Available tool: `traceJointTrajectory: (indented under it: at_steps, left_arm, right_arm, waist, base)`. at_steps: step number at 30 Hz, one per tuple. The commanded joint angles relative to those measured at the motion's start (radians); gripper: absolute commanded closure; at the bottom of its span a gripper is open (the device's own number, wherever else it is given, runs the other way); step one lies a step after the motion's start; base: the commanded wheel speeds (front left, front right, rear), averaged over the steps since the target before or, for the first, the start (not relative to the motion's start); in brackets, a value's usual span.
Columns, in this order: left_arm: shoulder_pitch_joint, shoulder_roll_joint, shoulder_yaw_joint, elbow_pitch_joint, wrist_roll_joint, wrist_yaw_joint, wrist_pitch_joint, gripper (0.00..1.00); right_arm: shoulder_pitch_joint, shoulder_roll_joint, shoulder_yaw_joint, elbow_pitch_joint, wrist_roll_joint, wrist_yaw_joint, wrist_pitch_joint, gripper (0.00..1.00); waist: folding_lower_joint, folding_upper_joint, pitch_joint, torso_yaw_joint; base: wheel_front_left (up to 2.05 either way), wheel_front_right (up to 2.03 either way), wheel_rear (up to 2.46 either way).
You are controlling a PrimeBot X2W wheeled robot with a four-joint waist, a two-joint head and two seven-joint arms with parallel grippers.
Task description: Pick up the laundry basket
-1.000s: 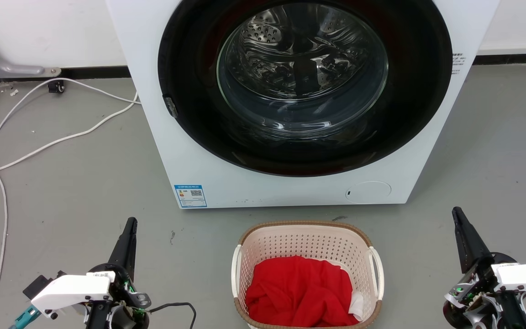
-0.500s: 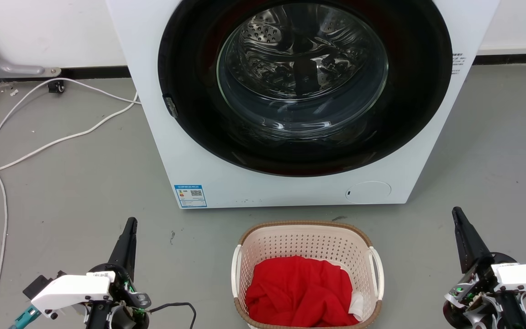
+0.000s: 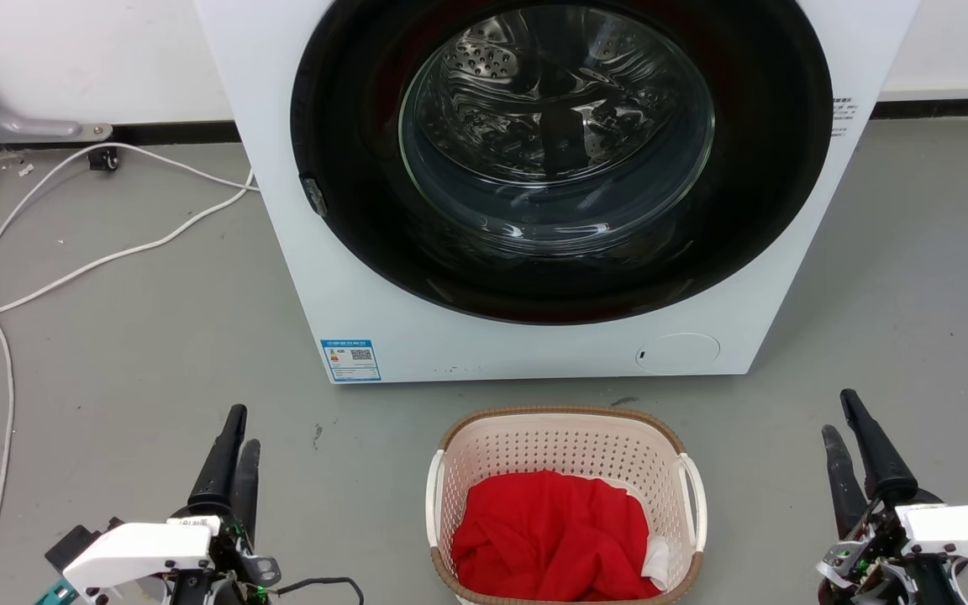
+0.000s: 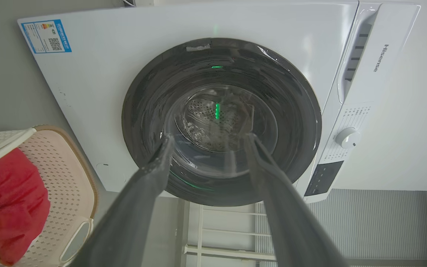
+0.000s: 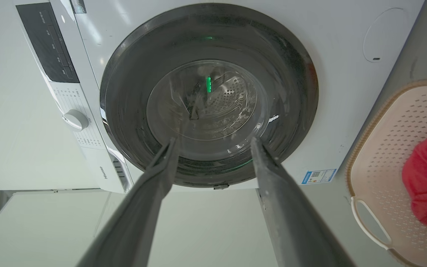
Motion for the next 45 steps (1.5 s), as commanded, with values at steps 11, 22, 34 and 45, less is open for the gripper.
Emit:
traceJointTrajectory:
  at_steps: [11, 22, 34, 45]
  left_arm:
    - [-0.01, 0.003, -0.004, -0.081, 0.283, 0.019, -0.067, 0.0]
    - [0.004, 0.004, -0.044, -0.113, 0.519, 0.053, -0.113, 0.0]
    - [0.015, 0.004, -0.064, -0.133, 0.714, 0.073, -0.157, 0.0]
    - [0.022, 0.004, -0.082, -0.143, 0.876, 0.087, -0.193, 0.0]
  right_arm:
    - [-0.005, -0.002, 0.03, -0.093, -0.336, 0.0, -0.07, 0.0]
    - [0.013, -0.002, 0.062, -0.129, -0.608, 0.0, -0.116, 0.0]
    - [0.026, -0.003, 0.07, -0.15, -0.816, 0.0, -0.16, 0.0]
    - [0.037, -0.003, 0.075, -0.168, -0.979, 0.0, -0.196, 0.0]
  waist:
    - [0.0, 0.0, 0.003, 0.0]
    - [0.0, 0.0, 0.005, 0.002]
    - [0.0, 0.0, 0.006, 0.002]
    - [0.0, 0.0, 0.009, 0.004]
  base:
    - [0.0, 0.0, 0.0]
    - [0.0, 0.0, 0.0]
    - [0.0, 0.0, 0.0]
    - [0.0, 0.0, 0.0]
